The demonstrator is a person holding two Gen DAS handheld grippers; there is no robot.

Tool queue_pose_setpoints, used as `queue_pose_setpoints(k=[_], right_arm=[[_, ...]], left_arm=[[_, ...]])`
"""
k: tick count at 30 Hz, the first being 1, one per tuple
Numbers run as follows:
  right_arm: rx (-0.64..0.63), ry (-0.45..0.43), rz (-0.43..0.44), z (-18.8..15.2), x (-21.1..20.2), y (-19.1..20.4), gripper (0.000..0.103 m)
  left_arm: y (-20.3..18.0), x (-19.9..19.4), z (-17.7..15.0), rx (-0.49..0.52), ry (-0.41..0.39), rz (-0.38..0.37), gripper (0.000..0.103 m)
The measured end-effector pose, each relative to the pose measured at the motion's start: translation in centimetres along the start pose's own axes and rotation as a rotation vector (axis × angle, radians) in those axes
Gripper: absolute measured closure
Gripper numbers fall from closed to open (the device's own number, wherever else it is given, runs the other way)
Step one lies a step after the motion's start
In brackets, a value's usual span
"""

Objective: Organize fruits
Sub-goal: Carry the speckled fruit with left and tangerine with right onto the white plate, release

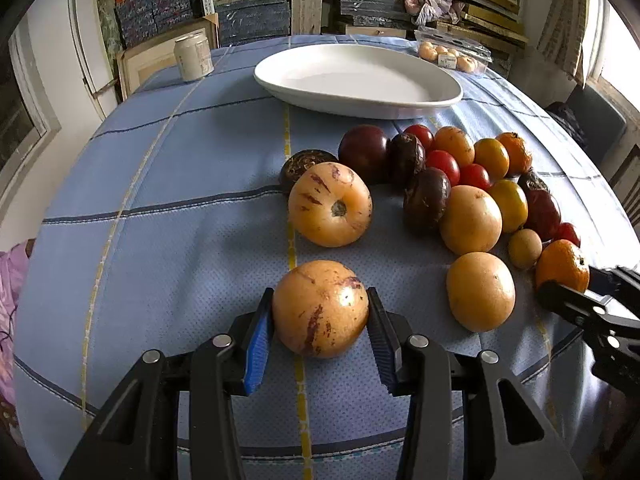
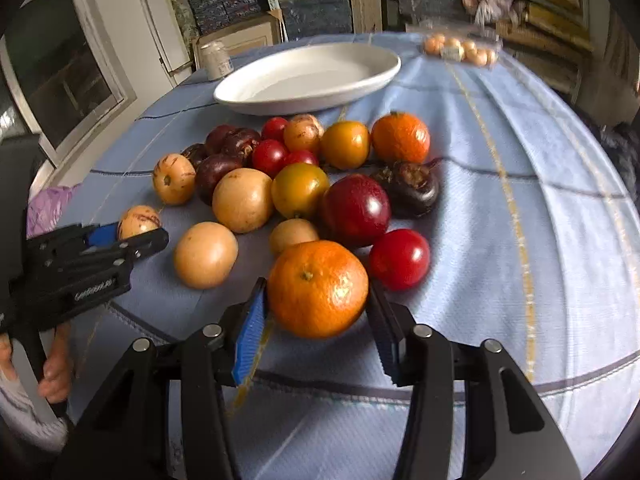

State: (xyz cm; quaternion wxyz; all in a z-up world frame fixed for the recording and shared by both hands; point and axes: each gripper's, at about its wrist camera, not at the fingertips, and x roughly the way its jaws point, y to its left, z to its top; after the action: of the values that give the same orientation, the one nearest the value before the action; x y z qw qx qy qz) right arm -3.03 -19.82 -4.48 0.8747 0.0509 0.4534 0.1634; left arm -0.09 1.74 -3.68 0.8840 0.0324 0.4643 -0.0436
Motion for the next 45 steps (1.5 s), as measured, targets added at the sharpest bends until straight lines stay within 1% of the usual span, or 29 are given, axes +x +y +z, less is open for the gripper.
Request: queue_pose_setpoints(k=[2,5,7,10,12,14,15,16,17,19,21,23,25,29,31,32,33,34,36,38,41,42,43,44,45], right_arm=[[0.004,-0.011,0.009,0.0,0.0,-0.2,0.056],[0.002,-0.023,0.049,-0.2,-0.3,-0.3,0.057],[0.008,-0.04,0.056,-0.3,-0.8,-0.4,0.057],[0.024,-0.065,0.093,0.0,-2.0,-0.9,0.057],[0.024,-0.1,0.114,1.4,-3.4,-1.1,0.057],[0.003,-0.141,0.116,3.9,-4.4,-0.8,0.057],[-0.016,-0.169,0.106,6.1,-4.6,-0.6,0.057],[-0.026,-0.179,0.099,7.2,-4.4,-0.5,0.057],[-0.033,-0.185,0.089,8.6,-3.8,-0.3,0.057],[-0.03,-0.176,0.07,11.5,-1.8,-0.2,0.057],[-0.007,-0.171,0.057,14.3,0.6,-0.6,0.057],[0.01,-0.164,0.047,16.0,2.3,-0.9,0.057],[0.038,-0.141,0.052,17.8,4.4,-1.5,0.057],[0.044,-0.098,0.037,19.5,7.5,-2.1,0.057],[0.038,-0.094,0.025,19.6,8.4,-2.1,0.056],[0.032,-0.087,0.018,19.8,8.9,-2.1,0.056],[0.032,-0.08,0.019,19.6,9.2,-2.2,0.055],[0.037,-0.076,0.026,19.5,9.3,-2.3,0.055],[0.044,-0.101,0.034,19.6,8.8,-2.7,0.055],[0.038,-0.138,0.016,19.5,7.6,-2.9,0.055],[0.047,-0.202,0.028,18.9,4.6,-3.2,0.055],[0.049,-0.233,0.03,18.5,3.2,-3.4,0.055],[0.049,-0.26,0.029,17.8,2.0,-3.6,0.052],[0.053,-0.297,0.022,16.5,0.4,-4.0,0.046],[0.059,-0.317,0.016,15.5,-0.5,-4.3,0.043]], left_arm=[[0.4,-0.1,0.0,-0.02,-0.001,-0.022,0.059],[1.3,-0.3,0.0,-0.059,-0.006,-0.051,0.059],[1.6,-0.6,0.1,-0.078,-0.018,-0.058,0.059],[2.0,-2.0,0.7,-0.095,-0.052,-0.06,0.059],[2.1,-3.3,2.8,-0.091,-0.088,-0.053,0.059],[2.1,-3.9,5.2,-0.094,-0.114,-0.051,0.059],[1.9,-3.9,7.0,-0.094,-0.127,-0.05,0.059],[1.7,-3.6,8.5,-0.093,-0.136,-0.05,0.059],[1.2,-2.9,10.3,-0.089,-0.138,-0.047,0.059],[0.7,-1.2,12.4,-0.097,-0.127,-0.041,0.059],[0.5,1.2,14.3,-0.112,-0.091,-0.044,0.059],[0.5,3.2,15.5,-0.13,-0.064,-0.04,0.059],[0.9,4.4,16.3,-0.139,-0.056,-0.04,0.059],[1.0,6.2,17.2,-0.12,-0.04,-0.035,0.059],[0.9,6.7,17.4,-0.108,-0.06,-0.011,0.058],[0.8,6.8,17.4,-0.101,-0.066,-0.011,0.057],[0.8,6.7,17.3,-0.101,-0.069,-0.023,0.052],[0.8,6.6,17.3,-0.104,-0.074,-0.035,0.043],[1.1,6.1,17.1,-0.112,-0.099,-0.022,0.037],[1.5,5.4,17.0,-0.121,-0.12,-0.019,0.037],[2.7,3.9,16.3,-0.156,-0.134,-0.033,0.036],[3.1,3.4,15.9,-0.165,-0.135,-0.035,0.033],[3.5,2.8,15.2,-0.175,-0.136,-0.035,0.027],[4.0,2.1,14.0,-0.189,-0.138,-0.038,0.025],[4.2,1.6,13.1,-0.199,-0.14,-0.04,0.02]])
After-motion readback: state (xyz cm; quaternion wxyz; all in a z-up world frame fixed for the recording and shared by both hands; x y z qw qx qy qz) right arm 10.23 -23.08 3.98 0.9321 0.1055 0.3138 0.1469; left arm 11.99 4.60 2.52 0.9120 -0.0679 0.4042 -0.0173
